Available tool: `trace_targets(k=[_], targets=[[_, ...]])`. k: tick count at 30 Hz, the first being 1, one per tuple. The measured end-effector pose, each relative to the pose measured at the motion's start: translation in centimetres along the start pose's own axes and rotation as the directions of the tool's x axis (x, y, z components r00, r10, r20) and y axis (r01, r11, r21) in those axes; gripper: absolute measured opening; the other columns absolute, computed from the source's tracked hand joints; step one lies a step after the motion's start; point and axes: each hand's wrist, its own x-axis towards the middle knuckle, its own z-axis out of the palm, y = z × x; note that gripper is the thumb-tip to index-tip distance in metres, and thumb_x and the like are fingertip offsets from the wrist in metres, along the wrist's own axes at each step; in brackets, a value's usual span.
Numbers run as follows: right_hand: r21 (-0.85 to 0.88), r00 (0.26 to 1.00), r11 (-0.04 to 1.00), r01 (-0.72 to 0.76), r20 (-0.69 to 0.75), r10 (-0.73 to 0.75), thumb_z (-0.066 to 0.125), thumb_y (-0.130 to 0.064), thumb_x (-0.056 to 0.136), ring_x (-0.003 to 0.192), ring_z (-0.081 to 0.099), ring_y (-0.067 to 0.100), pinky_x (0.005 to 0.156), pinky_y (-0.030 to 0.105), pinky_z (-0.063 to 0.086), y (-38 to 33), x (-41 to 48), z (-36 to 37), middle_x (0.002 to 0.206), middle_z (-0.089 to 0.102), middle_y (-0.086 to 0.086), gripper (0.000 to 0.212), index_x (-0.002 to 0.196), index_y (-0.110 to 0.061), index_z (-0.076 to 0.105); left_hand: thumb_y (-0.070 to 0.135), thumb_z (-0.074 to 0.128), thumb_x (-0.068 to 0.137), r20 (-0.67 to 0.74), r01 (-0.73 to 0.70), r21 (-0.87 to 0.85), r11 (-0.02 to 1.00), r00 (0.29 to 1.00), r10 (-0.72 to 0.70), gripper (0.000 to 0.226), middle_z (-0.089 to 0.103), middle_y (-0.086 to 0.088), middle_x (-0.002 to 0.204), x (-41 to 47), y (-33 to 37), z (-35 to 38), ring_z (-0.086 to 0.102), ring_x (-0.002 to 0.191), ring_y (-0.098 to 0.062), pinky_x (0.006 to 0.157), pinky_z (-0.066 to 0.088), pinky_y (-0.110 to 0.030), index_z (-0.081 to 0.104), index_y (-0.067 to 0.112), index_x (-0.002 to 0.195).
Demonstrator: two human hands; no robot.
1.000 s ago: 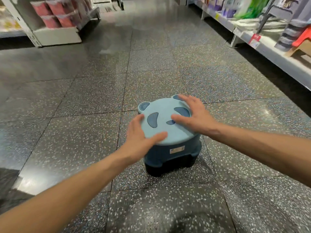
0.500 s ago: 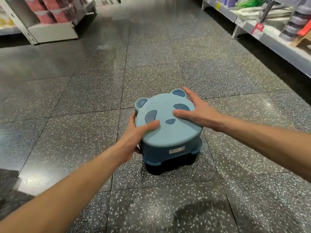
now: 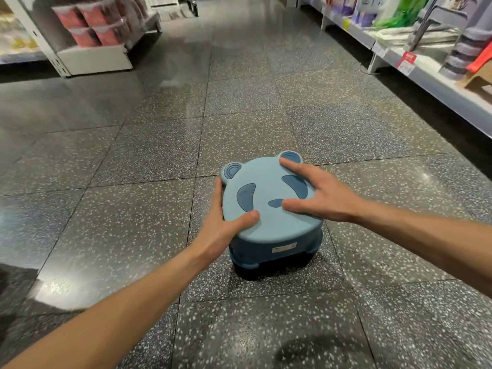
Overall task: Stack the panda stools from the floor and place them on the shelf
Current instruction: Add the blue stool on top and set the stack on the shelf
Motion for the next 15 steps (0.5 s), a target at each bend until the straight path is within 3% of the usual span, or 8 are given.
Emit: trace_targets(k=[3,5,7,9,11,15], targets=[[-0.008,0.999,1.000,0.016,-0.037,-0.017,0.072,-0.074,0.068,0.124,0.049,0.005,0.110,0.030,0.040,-0.1,-1.1,0.3,0.138,0.050,-0.010,0.100,0.157,-0.051,0.033,0.034,0.088,0.069,0.002,-0.038,0.013,0.999,0.999,0.038,0.089,0.070,0.026,0.134,-0.6,-0.3,0.3,0.069,0.122,0.001,0.093,0.058,-0.018,0.037,0.064,0.136],[-0.019,0.997,0.999,0.030,-0.066,-0.031,0.072,-0.071,0.068,0.126,0.048,0.004,0.111,0.029,0.039,-0.2,-2.2,0.5,0.140,0.047,-0.012,0.100,0.158,-0.050,0.033,0.032,0.087,0.069,-0.002,-0.055,0.009,0.998,0.998,0.055,0.091,0.069,0.035,0.130,-1.3,-0.4,0.6,0.067,0.121,0.006,0.090,0.056,-0.013,0.034,0.065,0.136],[-0.007,0.994,0.999,0.047,-0.094,-0.048,0.074,-0.068,0.067,0.129,0.047,0.003,0.113,0.022,0.037,-0.4,-3.6,0.9,0.147,0.043,-0.011,0.101,0.158,-0.050,0.034,0.032,0.087,0.069,0.001,-0.081,0.020,0.997,0.997,0.081,0.096,0.066,0.034,0.136,-2.0,-0.7,0.7,0.065,0.127,0.003,0.095,0.056,-0.016,0.032,0.070,0.138],[0.011,0.989,0.998,0.060,-0.133,-0.058,0.075,-0.065,0.066,0.128,0.046,-0.003,0.108,0.005,0.031,-0.8,-5.1,1.3,0.150,0.040,-0.010,0.101,0.157,-0.051,0.033,0.035,0.088,0.069,0.024,-0.097,0.050,0.994,0.995,0.096,0.101,0.063,0.030,0.143,-2.8,-0.8,0.6,0.062,0.133,0.000,0.101,0.056,-0.020,0.028,0.073,0.141],[-0.002,0.983,0.998,0.068,-0.172,-0.067,0.075,-0.064,0.067,0.124,0.044,-0.010,0.101,-0.002,0.028,-1.2,-6.6,1.6,0.150,0.038,-0.008,0.101,0.157,-0.053,0.031,0.036,0.089,0.070,0.068,-0.108,0.084,0.991,0.992,0.103,0.112,0.058,0.022,0.152,-3.5,-1.1,0.4,0.059,0.138,-0.004,0.106,0.054,-0.023,0.019,0.062,0.155],[0.030,0.972,0.998,0.050,-0.230,-0.042,0.076,-0.065,0.067,0.125,0.044,-0.008,0.100,0.012,0.035,-1.9,-9.5,2.3,0.146,0.031,-0.016,0.104,0.156,-0.058,0.020,0.034,0.086,0.072,0.146,-0.145,0.173,0.974,0.982,0.120,0.126,0.049,0.006,0.162,-4.4,-1.1,-0.1,0.055,0.144,-0.014,0.115,0.051,-0.040,0.005,0.039,0.169]])
